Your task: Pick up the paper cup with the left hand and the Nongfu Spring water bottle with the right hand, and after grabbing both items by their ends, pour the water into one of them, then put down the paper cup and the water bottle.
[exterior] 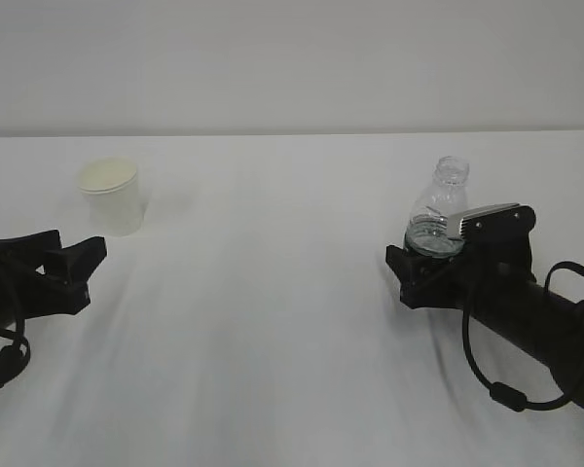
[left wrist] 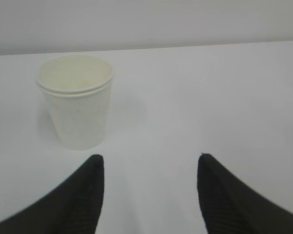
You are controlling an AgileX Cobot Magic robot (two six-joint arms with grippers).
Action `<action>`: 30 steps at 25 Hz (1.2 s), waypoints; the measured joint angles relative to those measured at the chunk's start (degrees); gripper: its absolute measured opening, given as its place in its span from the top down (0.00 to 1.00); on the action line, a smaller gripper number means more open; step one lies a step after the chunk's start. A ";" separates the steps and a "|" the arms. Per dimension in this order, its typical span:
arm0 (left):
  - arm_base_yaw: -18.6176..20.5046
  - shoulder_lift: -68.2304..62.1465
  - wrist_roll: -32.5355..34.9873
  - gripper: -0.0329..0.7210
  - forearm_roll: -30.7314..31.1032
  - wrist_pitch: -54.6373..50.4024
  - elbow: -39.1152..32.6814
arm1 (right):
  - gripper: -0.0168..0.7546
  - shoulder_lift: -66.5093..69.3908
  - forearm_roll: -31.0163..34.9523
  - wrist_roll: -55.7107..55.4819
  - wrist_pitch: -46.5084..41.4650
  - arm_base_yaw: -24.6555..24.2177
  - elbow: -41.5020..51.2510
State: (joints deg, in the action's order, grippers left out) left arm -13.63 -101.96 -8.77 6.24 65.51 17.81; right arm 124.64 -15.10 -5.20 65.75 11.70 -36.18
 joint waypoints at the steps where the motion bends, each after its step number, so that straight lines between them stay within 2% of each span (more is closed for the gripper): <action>1: 0.00 0.00 0.00 0.38 0.00 0.00 0.00 | 0.26 0.00 0.00 0.00 0.00 0.00 0.00; 15: 0.00 0.00 0.04 0.38 0.00 0.00 0.00 | 0.36 0.00 0.00 0.82 0.10 0.00 -0.09; 30: 0.00 0.00 0.13 0.39 0.00 0.00 0.42 | 0.41 -0.24 0.00 3.83 -0.17 0.00 -0.09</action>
State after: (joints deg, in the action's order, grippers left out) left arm -13.63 -101.96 -8.64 6.24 65.51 18.23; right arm 124.40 -15.10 -1.37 65.58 11.70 -36.27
